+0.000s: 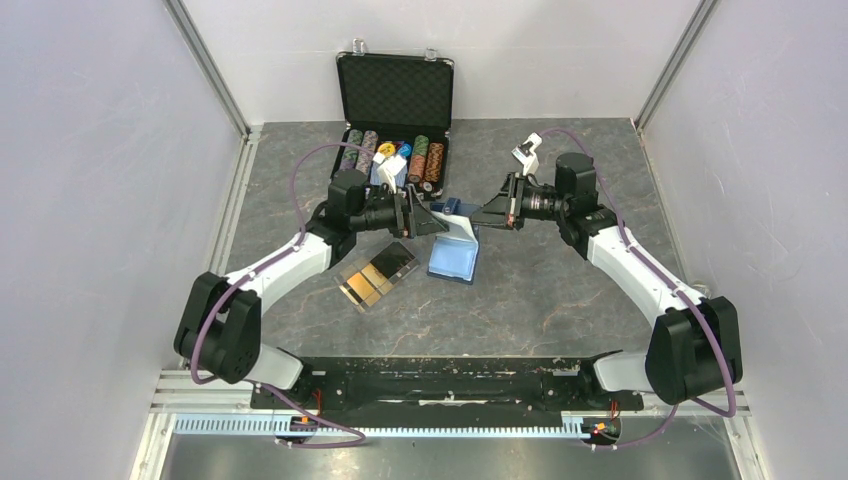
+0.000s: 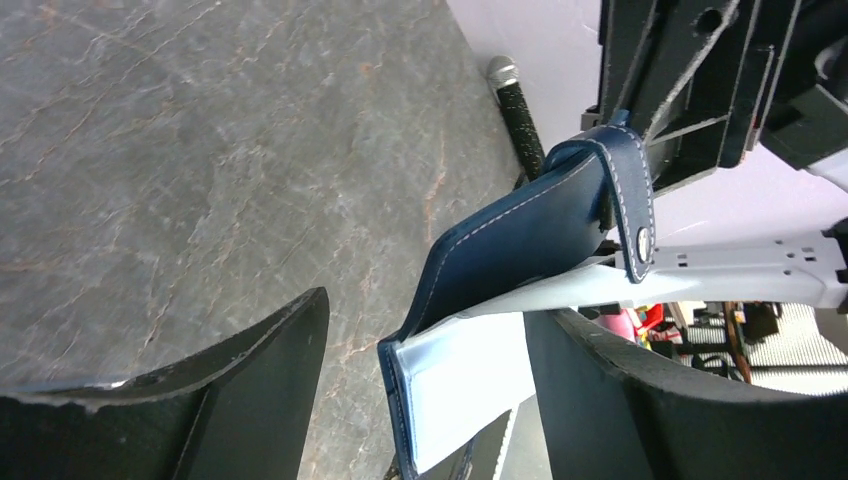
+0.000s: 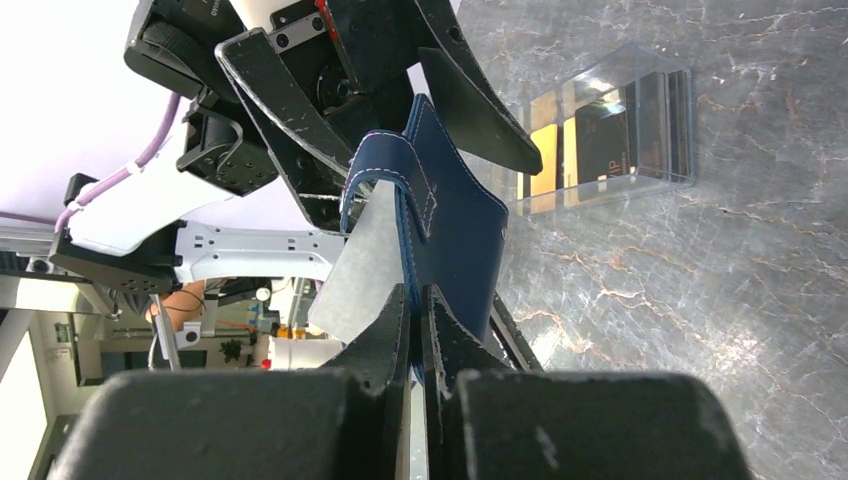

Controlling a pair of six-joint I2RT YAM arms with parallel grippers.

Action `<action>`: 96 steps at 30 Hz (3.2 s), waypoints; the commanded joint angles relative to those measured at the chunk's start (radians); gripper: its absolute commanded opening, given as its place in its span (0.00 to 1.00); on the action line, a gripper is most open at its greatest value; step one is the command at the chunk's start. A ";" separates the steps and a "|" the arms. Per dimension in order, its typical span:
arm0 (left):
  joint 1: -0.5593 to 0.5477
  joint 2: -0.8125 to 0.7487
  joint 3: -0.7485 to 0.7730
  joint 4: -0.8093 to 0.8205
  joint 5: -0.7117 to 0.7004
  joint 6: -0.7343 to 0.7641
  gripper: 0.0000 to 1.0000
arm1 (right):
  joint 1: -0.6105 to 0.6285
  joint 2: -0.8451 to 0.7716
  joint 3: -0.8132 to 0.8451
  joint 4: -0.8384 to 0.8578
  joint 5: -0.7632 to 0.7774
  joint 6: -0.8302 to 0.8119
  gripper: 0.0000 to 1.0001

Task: Put the credit cards into the card holder
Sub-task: Open the card holder, then place the card holder at the center of the board.

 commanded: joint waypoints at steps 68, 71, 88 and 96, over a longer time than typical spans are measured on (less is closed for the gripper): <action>0.049 -0.081 0.056 -0.234 0.161 -0.016 0.73 | 0.060 0.080 0.162 -0.139 0.030 -0.300 0.00; 0.048 -0.078 0.028 -0.219 0.177 -0.024 0.76 | 0.020 0.031 0.081 0.033 0.010 -0.167 0.00; 0.033 -0.034 0.009 -0.068 0.228 -0.129 0.02 | 0.001 0.013 0.033 0.045 0.036 -0.138 0.36; 0.026 -0.051 0.062 -0.286 0.233 0.008 0.02 | 0.001 0.074 0.172 -0.346 0.155 -0.448 0.75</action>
